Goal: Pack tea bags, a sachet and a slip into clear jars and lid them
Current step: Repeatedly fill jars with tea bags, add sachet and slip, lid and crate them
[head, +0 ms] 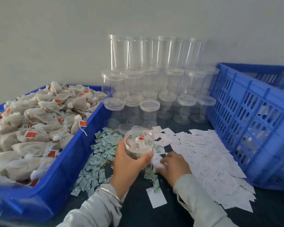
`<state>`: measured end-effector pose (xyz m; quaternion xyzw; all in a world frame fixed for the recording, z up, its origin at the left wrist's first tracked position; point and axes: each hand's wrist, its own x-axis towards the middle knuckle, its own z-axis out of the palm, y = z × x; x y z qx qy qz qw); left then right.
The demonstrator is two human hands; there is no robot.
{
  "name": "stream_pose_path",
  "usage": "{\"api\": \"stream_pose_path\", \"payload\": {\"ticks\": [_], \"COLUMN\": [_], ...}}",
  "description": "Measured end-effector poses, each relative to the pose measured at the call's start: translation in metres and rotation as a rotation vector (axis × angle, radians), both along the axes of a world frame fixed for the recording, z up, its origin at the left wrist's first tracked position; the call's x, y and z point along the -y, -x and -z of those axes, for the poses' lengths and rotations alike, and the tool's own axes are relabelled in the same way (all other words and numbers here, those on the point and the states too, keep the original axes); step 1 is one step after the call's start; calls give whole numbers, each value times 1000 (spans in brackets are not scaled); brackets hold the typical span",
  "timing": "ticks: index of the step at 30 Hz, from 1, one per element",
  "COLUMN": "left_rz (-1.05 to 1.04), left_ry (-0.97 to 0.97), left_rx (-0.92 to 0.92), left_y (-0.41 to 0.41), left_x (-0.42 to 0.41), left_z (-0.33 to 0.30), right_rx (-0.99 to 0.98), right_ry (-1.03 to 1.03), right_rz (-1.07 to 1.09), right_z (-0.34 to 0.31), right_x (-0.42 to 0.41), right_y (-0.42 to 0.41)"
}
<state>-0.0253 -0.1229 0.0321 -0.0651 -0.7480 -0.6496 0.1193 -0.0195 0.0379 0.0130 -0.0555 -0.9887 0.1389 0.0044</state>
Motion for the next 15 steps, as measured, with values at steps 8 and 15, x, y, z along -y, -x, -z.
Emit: {"api": "stream_pose_path", "payload": {"ticks": [8, 15], "left_rz": [45, 71], "left_ry": [-30, 42], "left_rx": [50, 94], "left_y": [3, 9], "left_x": [-5, -6], "left_z": [27, 37], "right_rx": [-99, -599], "right_ry": [123, 473], "right_rz": [66, 76], "right_z": [-4, -62], "right_x": [-5, -4], "right_y": [2, -9]}}
